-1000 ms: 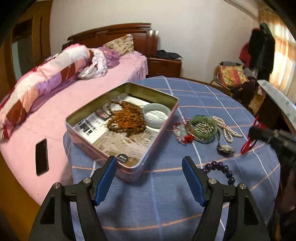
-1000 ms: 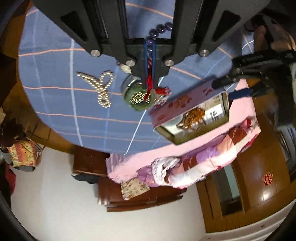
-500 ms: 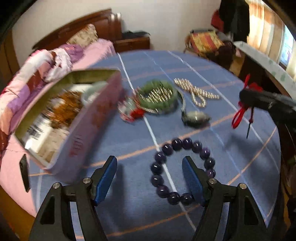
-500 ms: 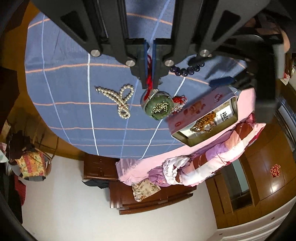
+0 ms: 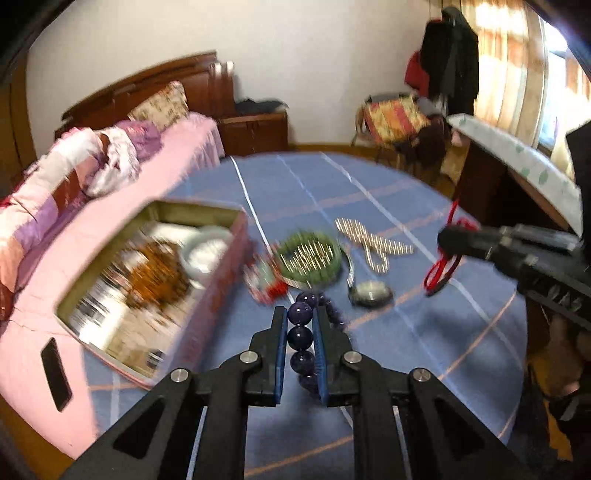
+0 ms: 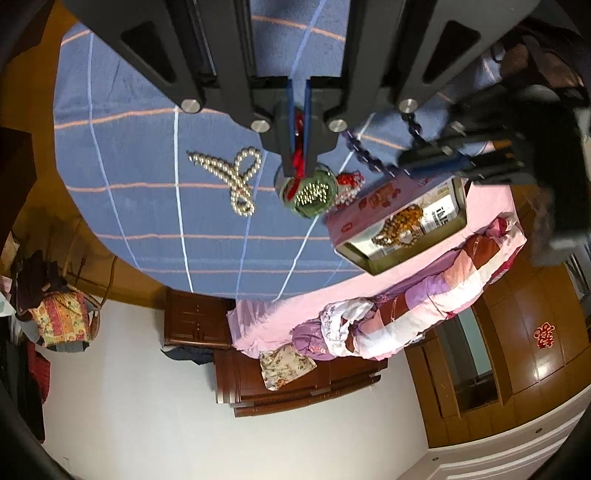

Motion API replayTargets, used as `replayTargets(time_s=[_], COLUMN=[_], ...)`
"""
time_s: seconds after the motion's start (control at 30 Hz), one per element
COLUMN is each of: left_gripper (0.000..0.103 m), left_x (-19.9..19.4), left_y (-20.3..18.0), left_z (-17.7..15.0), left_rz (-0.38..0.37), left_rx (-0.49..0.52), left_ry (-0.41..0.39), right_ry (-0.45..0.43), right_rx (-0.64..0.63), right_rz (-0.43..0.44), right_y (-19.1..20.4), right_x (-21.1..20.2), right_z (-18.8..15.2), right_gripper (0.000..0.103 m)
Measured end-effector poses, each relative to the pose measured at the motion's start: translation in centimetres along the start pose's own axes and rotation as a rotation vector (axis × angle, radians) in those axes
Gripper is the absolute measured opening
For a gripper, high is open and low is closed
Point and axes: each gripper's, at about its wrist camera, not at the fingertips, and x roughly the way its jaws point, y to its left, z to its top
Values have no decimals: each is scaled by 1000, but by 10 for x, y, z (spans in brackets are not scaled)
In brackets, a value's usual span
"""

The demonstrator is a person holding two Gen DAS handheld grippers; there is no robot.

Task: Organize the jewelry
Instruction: 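Carry the purple bracelet into the tin with both tools and release it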

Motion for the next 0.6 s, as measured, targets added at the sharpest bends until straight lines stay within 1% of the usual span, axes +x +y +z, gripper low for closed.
replayTargets(time_s=[0.07, 0.27, 0.47, 0.6], left_gripper=[13, 13, 13, 13], left_x=[-8, -33, -40, -38], left_y=[9, 45, 81, 103], left_z=[8, 28, 40, 42], left_rz=[7, 68, 130, 173], left_rx=[-10, -54, -85, -121], left_ry=[-28, -109, -141, -143], right_ry=[-10, -34, -43, -48], right_rx=[-12, -48, -81, -104], right_rz=[3, 26, 70, 105], right_y=[4, 19, 40, 58], right_x=[0, 7, 22, 29], right_z=[8, 31, 54, 64], right_gripper=[5, 5, 5, 5])
